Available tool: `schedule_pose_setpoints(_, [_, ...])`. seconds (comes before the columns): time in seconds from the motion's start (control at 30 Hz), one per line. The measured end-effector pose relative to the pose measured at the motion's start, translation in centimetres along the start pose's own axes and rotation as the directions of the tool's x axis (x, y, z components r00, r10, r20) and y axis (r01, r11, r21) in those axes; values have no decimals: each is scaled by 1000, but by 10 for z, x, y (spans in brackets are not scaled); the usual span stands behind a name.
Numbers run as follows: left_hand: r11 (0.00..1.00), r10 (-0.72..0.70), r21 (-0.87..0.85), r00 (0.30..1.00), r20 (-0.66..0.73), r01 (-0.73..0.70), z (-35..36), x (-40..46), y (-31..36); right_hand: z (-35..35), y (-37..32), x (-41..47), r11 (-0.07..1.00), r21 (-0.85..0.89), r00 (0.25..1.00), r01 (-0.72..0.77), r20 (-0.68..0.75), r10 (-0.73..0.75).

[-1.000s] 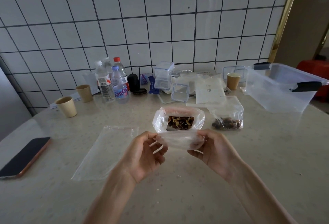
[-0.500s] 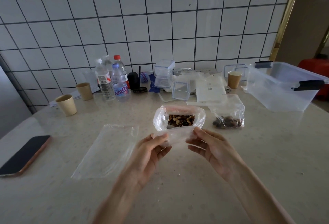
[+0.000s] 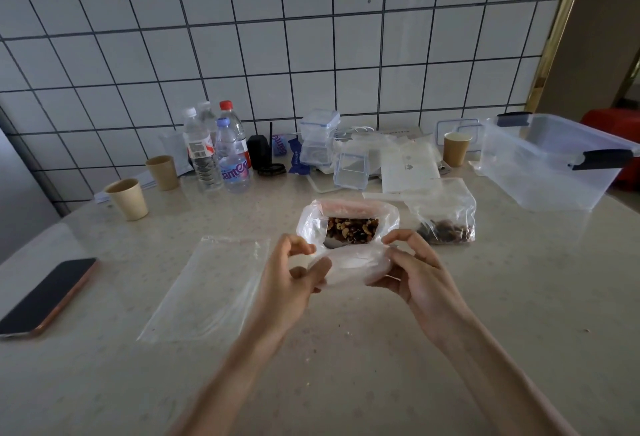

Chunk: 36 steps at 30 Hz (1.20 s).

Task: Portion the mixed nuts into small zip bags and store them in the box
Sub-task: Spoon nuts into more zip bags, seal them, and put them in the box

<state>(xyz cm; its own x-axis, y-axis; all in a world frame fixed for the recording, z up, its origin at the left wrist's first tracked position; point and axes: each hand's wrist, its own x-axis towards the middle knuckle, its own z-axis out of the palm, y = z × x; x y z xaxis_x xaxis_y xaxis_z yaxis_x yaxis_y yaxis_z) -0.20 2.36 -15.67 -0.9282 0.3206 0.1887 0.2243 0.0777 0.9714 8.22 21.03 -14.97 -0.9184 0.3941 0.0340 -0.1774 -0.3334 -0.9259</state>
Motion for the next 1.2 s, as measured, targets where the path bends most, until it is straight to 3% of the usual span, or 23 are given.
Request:
schedule_pose_setpoints(0.1, [927, 180, 315, 979, 99, -202, -1, 2, 6, 4, -6, -3, 971, -233, 998, 60, 33, -54])
schedule_pose_setpoints(0.2, [814, 217, 510, 960, 178, -279, 4, -1, 17, 6, -9, -5, 850, -510, 991, 131, 88, -100])
schedule_pose_setpoints(0.3, [714, 207, 628, 950, 233, -309, 10, -3, 25, 7, -4, -8, 485, -824, 942, 292, 160, -294])
schedule_pose_setpoints(0.37, [668, 183, 677, 950, 254, -310, 14, -3, 28, 10, -3, -11, 250, -902, 901, 351, 254, -351])
schedule_pose_setpoints(0.5, [593, 127, 746, 950, 284, -303, 17, -1, 35, 14, -6, -13, 12, -925, 893, 379, 363, -266])
schedule_pose_setpoints(0.6, [533, 120, 782, 944, 309, -323, 16, 1, 44, 18, -13, -12, -45, -941, 921, 337, 339, -193])
schedule_pose_setpoints(0.8, [285, 66, 886, 929, 363, -366, 21, 5, 53, 28, -27, -6, -254, -936, 964, 243, 262, -44])
schedule_pose_setpoints(0.9, [208, -19, 888, 906, 423, -410, 21, 11, 53, 30, -35, 0, -249, -933, 964, 260, 236, 122])
schedule_pose_setpoints(1.03, [149, -189, 894, 876, 445, -422, 24, 20, 56, 32, -40, 9, -225, -930, 928, 291, 216, 304])
schedule_pose_setpoints(1.2, [122, -273, 901, 859, 433, -416, 28, 31, 55, 39, -37, 18, -340, -892, 930, 298, 192, 313])
